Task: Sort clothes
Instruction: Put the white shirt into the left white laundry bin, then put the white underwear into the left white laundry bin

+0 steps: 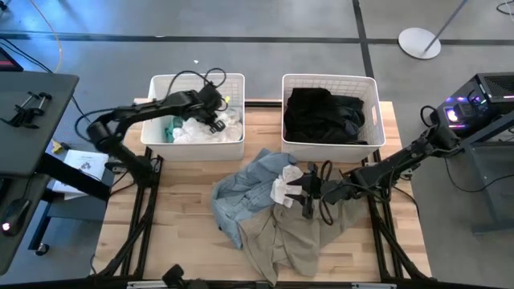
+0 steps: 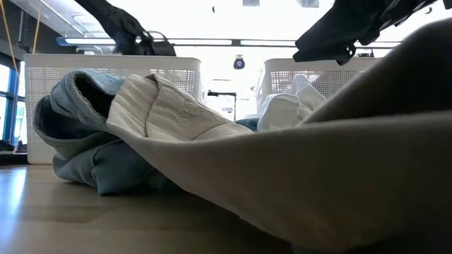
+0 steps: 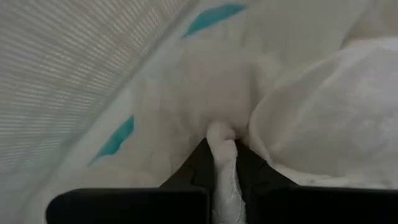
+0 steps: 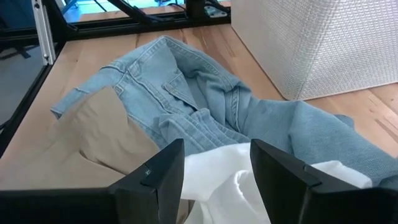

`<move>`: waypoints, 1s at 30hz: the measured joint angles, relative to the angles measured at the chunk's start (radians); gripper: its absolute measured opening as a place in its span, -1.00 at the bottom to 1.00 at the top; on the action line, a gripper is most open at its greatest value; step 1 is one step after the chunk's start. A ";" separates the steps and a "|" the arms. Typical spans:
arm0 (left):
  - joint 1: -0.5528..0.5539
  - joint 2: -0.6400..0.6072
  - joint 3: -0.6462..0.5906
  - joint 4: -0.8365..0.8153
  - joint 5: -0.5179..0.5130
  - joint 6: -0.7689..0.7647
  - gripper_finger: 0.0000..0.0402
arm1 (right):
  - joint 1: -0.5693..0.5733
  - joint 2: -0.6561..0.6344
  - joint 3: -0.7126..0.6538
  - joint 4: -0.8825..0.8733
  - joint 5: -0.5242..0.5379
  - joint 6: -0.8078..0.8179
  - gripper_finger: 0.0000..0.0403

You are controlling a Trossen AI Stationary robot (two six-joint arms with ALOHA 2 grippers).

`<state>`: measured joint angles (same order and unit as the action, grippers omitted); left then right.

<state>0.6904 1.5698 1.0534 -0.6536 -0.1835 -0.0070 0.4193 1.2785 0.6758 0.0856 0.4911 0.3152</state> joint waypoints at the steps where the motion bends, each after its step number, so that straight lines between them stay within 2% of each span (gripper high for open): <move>1: 0.006 0.022 0.000 0.012 -0.005 -0.001 -0.96 | 0.000 0.000 0.000 0.000 0.000 0.000 -0.14; 5: 0.012 0.067 0.000 0.044 -0.039 -0.004 -0.83 | 0.000 0.012 0.000 0.000 0.000 0.002 -0.14; 9: 0.013 0.040 0.000 0.049 -0.006 0.000 -0.54 | 0.000 0.037 0.000 0.000 0.000 0.022 -0.14; 14: 0.013 -0.087 -0.001 0.011 -0.003 -0.001 -0.13 | 0.000 0.080 0.000 0.000 0.004 0.052 -0.14; 18: 0.008 -0.252 -0.001 0.006 -0.002 -0.045 0.08 | 0.002 0.097 0.000 0.001 -0.006 0.078 -0.14; 23: -0.085 -0.463 -0.001 -0.007 -0.007 -0.091 0.11 | 0.040 0.096 0.000 0.010 0.017 0.070 -0.14; 30: -0.368 -0.645 -0.001 0.019 -0.138 -0.140 -0.02 | 0.128 0.095 0.000 0.014 0.060 0.069 -0.14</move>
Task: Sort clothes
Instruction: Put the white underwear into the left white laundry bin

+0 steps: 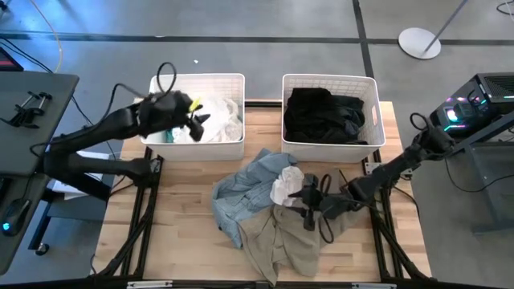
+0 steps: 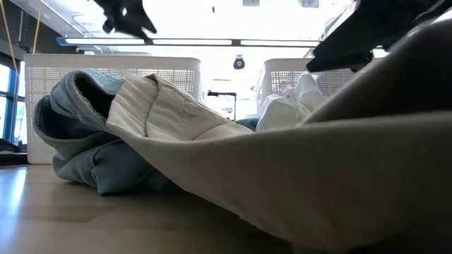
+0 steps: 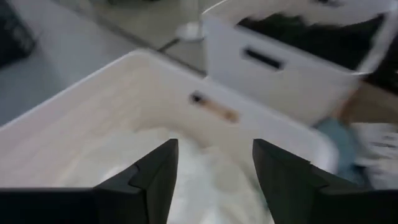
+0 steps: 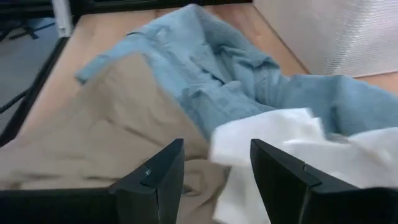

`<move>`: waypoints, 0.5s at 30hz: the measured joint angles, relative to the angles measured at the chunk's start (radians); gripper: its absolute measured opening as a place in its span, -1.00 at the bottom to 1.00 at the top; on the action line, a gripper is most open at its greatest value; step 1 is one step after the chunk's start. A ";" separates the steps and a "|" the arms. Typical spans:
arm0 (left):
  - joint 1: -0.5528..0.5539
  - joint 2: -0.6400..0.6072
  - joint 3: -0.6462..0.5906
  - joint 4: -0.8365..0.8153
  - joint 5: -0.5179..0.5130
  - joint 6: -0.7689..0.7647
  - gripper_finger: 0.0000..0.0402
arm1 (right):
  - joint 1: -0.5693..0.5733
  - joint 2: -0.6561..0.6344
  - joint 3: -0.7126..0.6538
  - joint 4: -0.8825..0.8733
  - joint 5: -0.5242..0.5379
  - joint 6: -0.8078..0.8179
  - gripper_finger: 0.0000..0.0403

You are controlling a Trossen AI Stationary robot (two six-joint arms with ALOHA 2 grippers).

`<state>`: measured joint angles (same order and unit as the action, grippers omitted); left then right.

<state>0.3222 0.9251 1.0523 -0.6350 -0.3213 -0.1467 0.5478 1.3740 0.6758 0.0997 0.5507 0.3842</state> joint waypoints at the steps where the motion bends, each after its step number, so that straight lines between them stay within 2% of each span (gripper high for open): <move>1: -0.047 -0.008 0.000 0.011 -0.030 0.000 -0.04 | 0.011 -0.004 0.000 -0.008 0.004 -0.005 -0.14; 7: -0.298 0.002 -0.018 0.100 -0.211 0.000 -0.17 | 0.022 -0.023 0.000 -0.098 0.081 0.058 -0.14; 12: -0.437 0.034 -0.131 0.277 -0.236 0.010 -0.24 | -0.023 0.005 0.000 -0.108 0.109 0.062 -0.13; 15: -0.498 0.058 -0.199 0.368 -0.242 0.009 -0.27 | -0.074 0.038 0.000 -0.132 0.110 0.063 -0.04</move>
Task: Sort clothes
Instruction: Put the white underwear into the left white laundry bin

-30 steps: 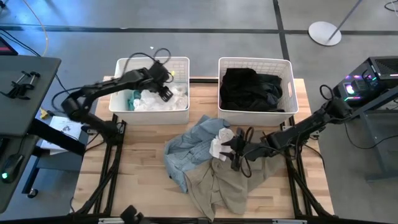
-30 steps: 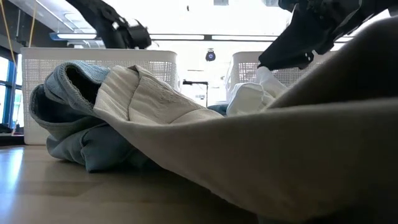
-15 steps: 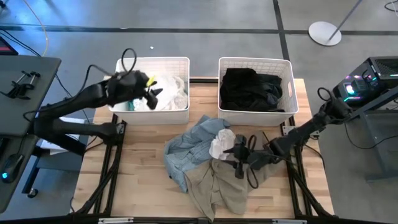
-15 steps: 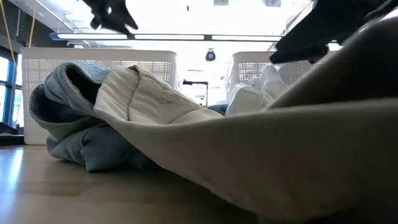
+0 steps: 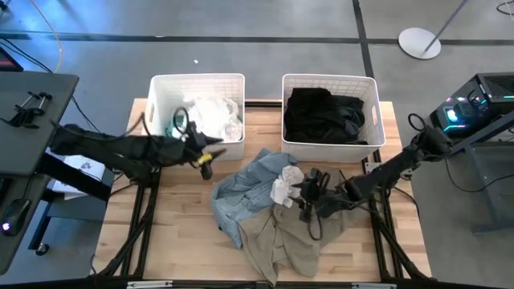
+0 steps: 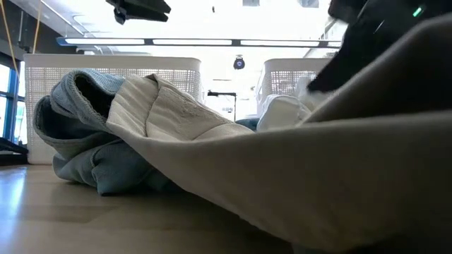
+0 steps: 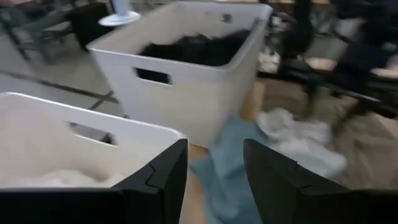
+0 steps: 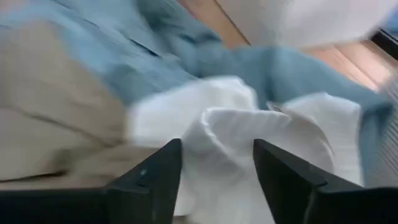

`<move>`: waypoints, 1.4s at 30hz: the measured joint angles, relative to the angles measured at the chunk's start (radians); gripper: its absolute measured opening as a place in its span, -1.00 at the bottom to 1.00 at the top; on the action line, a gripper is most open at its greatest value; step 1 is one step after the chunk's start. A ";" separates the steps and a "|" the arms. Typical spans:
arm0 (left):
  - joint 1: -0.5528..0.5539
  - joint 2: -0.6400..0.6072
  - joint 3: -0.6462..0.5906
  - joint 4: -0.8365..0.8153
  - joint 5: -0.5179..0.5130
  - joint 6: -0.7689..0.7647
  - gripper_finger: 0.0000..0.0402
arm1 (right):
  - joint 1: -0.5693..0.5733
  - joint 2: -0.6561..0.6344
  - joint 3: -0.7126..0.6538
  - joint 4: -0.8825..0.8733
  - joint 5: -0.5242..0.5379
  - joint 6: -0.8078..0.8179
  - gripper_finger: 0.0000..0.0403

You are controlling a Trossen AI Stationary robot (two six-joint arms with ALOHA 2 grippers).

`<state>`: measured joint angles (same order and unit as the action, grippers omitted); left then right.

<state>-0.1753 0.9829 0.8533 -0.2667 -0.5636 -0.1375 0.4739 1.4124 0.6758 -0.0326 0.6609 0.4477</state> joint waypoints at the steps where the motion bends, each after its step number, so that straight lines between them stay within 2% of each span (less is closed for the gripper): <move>1: -0.017 0.009 -0.017 0.019 0.000 -0.001 -0.27 | -0.023 0.014 0.000 -0.013 -0.006 0.007 0.01; 6: -0.094 0.056 -0.076 0.076 -0.002 -0.048 -0.28 | -0.125 0.117 0.000 0.000 -0.086 0.039 0.27; 9: -0.158 0.103 -0.092 0.155 -0.062 0.014 -0.28 | -0.166 0.183 0.000 0.027 -0.151 0.041 0.25; 13: -0.248 0.189 -0.092 0.319 -0.176 0.185 -0.28 | -0.179 0.255 0.002 0.118 -0.160 0.032 -0.06; 18: -0.310 0.285 -0.092 0.521 -0.191 0.361 -0.28 | -0.167 0.246 0.003 0.193 -0.156 -0.002 -0.73; 20: -0.330 0.318 -0.092 0.570 -0.205 0.427 -0.28 | -0.155 0.210 0.017 0.185 -0.142 -0.033 -0.90; 22: -0.353 0.355 -0.092 0.619 -0.274 0.499 -0.29 | -0.140 0.162 0.036 0.186 -0.117 -0.054 -0.89; 24: -0.370 0.393 -0.092 0.671 -0.367 0.551 -0.30 | -0.122 0.109 0.051 0.168 -0.076 -0.063 -0.79; 27: -0.375 0.434 -0.092 0.692 -0.406 0.562 -0.33 | -0.092 0.033 0.066 0.139 -0.017 -0.090 -0.74; 29: -0.372 0.461 -0.092 0.693 -0.364 0.532 -0.34 | -0.068 -0.013 0.069 0.155 0.013 -0.123 -0.78; 32: -0.367 0.504 -0.092 0.725 -0.246 0.508 -0.35 | -0.038 -0.053 0.069 0.200 0.020 -0.180 -0.87; 38: -0.335 0.614 -0.091 1.011 0.064 0.563 -0.35 | -0.006 -0.053 0.069 0.269 -0.011 -0.246 -0.87; 40: -0.321 0.647 -0.091 1.090 0.109 0.593 -0.35 | -0.004 -0.050 0.069 0.263 -0.015 -0.245 -0.84; 42: -0.309 0.672 -0.091 1.158 0.104 0.619 -0.35 | -0.002 -0.046 0.069 0.268 -0.015 -0.242 -0.83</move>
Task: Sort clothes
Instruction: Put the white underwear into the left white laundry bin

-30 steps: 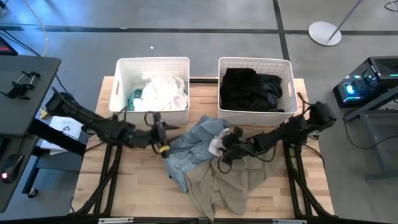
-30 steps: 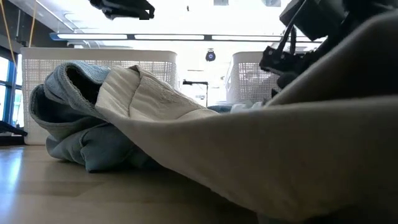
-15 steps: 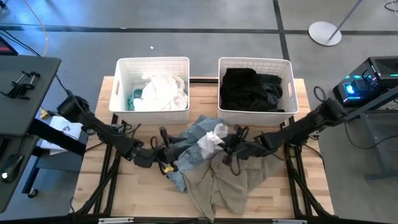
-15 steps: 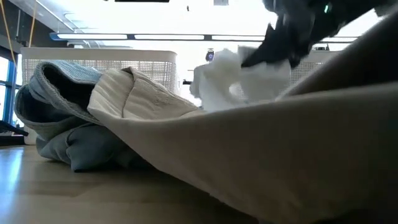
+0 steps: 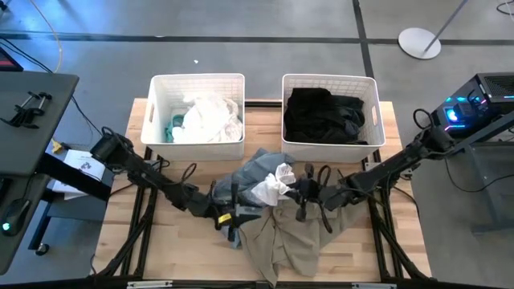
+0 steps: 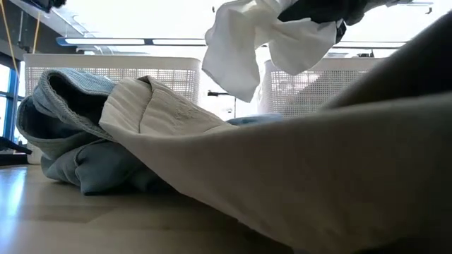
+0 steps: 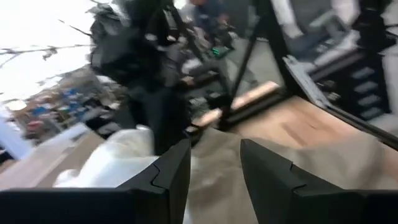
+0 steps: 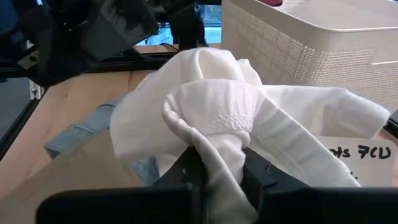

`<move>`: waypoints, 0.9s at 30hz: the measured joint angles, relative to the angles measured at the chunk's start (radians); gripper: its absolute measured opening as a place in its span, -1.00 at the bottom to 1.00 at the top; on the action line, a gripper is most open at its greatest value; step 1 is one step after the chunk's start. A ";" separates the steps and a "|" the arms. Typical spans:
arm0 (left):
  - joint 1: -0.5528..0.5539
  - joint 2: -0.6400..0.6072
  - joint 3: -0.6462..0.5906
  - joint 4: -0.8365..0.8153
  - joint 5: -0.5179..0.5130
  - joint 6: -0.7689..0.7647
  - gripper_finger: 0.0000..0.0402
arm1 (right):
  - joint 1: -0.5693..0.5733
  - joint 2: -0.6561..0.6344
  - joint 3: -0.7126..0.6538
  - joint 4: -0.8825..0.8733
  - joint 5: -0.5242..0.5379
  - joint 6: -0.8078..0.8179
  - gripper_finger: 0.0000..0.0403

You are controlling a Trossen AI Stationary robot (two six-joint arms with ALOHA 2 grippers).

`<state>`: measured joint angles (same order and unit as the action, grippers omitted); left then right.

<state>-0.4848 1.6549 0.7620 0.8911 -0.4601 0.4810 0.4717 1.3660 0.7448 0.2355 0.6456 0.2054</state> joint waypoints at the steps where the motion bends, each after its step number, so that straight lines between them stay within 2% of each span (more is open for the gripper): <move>1: 0.008 0.010 0.000 0.035 -0.018 0.001 -0.35 | 0.000 0.001 0.000 -0.002 0.000 0.000 -0.82; 4: 0.034 0.022 0.015 0.064 -0.057 0.022 -0.34 | 0.000 0.001 0.000 -0.004 -0.005 0.005 -0.83; 8: 0.055 0.035 0.035 0.057 -0.027 0.099 -0.23 | 0.000 0.001 0.000 -0.013 -0.011 0.013 -0.84; 12: 0.072 0.034 0.064 0.048 0.031 0.104 -0.01 | 0.000 0.001 0.000 -0.014 -0.011 0.011 -0.84; 20: 0.110 0.034 0.117 0.015 0.032 0.049 0.45 | 0.000 0.001 0.000 -0.024 -0.011 0.022 -0.85; 27: 0.132 0.034 0.138 -0.122 0.029 0.127 0.50 | 0.000 0.001 0.000 -0.029 -0.011 0.027 -0.85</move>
<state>-0.3526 1.6894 0.9005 0.7691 -0.4308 0.6085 0.4721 1.3670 0.7448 0.2062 0.6347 0.2324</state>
